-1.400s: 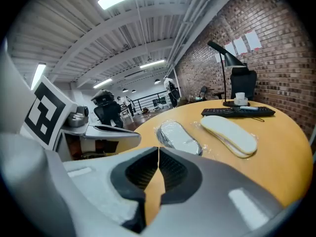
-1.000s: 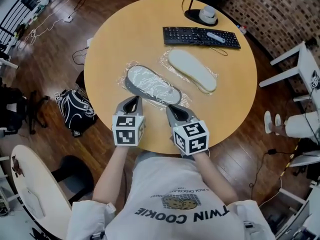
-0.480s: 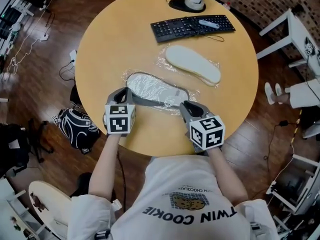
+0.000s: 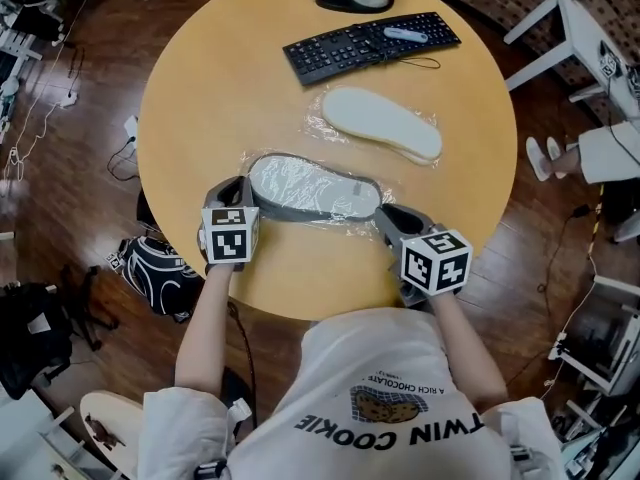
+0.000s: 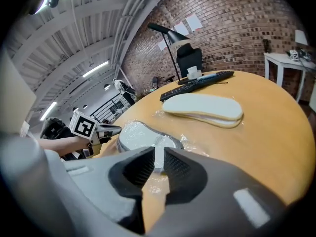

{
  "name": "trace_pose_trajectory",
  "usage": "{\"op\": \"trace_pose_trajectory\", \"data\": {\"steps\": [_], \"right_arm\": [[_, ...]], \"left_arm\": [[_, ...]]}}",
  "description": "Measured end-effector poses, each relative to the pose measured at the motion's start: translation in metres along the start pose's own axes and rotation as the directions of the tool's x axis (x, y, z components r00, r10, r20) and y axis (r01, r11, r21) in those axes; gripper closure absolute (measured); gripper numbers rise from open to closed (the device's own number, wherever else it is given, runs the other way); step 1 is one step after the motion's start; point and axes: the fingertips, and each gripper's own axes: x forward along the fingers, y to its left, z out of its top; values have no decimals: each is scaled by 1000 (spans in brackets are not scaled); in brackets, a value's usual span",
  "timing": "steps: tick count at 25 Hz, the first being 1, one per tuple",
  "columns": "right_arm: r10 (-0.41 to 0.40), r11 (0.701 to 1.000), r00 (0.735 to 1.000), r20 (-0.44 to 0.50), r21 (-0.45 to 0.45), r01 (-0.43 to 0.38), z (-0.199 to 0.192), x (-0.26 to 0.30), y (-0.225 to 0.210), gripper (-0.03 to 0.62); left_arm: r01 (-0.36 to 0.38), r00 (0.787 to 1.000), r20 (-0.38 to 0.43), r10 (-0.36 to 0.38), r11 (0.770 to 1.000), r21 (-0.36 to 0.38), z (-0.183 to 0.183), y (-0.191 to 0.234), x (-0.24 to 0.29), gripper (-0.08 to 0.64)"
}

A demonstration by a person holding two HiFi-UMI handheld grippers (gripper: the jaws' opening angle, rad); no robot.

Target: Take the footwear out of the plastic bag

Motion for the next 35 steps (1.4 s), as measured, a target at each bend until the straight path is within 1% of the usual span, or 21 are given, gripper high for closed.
{"op": "trace_pose_trajectory", "data": {"steps": [3,6,11,14,20,23,25,28,30,31,33,35], "right_arm": [[8,999,1000,4,43,-8,-3,-2,-1,548],[41,994,999,12,105,-42,-4,-1,-4,548],[90,971,995,43,219,-97,-4,-5,-13,540],[129,951,991,44,278,-136,-6,-3,-18,508],[169,943,986,2,292,-162,-8,4,-34,500],[190,949,981,-44,266,-172,-13,7,-39,500],[217,949,974,-68,248,-194,-16,9,-36,500],[262,928,963,-59,291,-234,-14,15,-34,500],[270,912,962,-47,333,-240,-13,19,-35,499],[273,906,961,-46,350,-240,-13,20,-36,484],[283,897,958,-47,367,-247,-12,22,-34,433],[297,893,953,-56,370,-257,-13,25,-31,422]], "left_arm": [[-3,1000,-17,3,1000,14,-5,2,5,557],[-12,999,-41,12,1000,14,-11,5,7,557],[-10,998,-60,12,1000,19,-17,5,12,557],[-7,998,-65,9,1000,22,-19,6,13,557],[-1,998,-62,3,1000,23,-18,4,13,557],[5,998,-63,-4,1000,23,-18,4,13,557],[5,998,-62,-3,1000,24,-18,5,12,558],[1,998,-62,0,1000,26,-18,4,13,558],[2,998,-61,0,1000,24,-17,4,14,557],[2,998,-60,-1,1000,24,-17,3,14,557],[1,998,-58,0,1000,24,-18,3,13,557],[-1,998,-58,3,1000,26,-18,4,13,558]]}}
